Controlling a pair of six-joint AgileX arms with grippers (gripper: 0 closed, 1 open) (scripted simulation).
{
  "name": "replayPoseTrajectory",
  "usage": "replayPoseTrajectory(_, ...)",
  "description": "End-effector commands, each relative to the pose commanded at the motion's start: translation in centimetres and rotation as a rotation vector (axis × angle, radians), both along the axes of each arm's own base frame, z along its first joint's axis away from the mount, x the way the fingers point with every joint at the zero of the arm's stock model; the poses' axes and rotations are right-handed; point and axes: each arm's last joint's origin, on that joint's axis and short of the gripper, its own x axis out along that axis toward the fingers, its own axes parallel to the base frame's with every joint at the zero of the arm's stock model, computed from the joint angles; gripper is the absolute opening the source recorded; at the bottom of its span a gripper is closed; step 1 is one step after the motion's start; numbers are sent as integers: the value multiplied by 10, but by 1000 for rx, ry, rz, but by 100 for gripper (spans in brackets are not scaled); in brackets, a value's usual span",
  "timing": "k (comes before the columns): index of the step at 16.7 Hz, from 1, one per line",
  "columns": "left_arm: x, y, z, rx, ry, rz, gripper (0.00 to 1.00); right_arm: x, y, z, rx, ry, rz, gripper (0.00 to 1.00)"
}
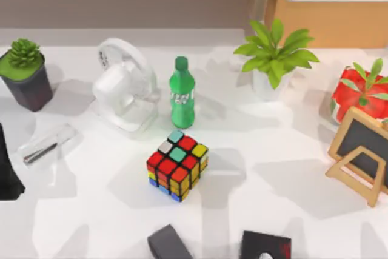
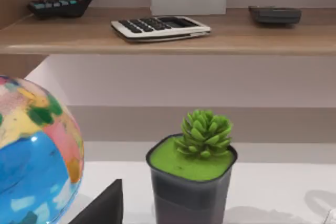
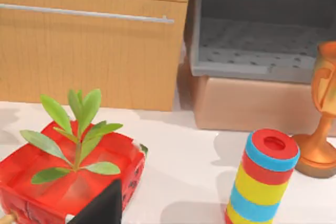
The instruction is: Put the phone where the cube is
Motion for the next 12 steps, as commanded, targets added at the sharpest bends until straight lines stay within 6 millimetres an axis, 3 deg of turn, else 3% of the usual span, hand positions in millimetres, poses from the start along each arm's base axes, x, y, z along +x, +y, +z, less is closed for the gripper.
replayPoseTrajectory(3,0,0,0,0,0,0,100,18,-13,21,-80,223,-58,100)
replayPoseTrajectory(6,0,0,0,0,0,0,100,50,-36,33,-131,505,-89,100)
replayPoseTrajectory(9,0,0,0,0,0,0,100,87,-70,30,-138,795,-78,100)
replayPoseTrajectory(12,0,0,0,0,0,0,100,118,-109,13,-105,1044,-31,100)
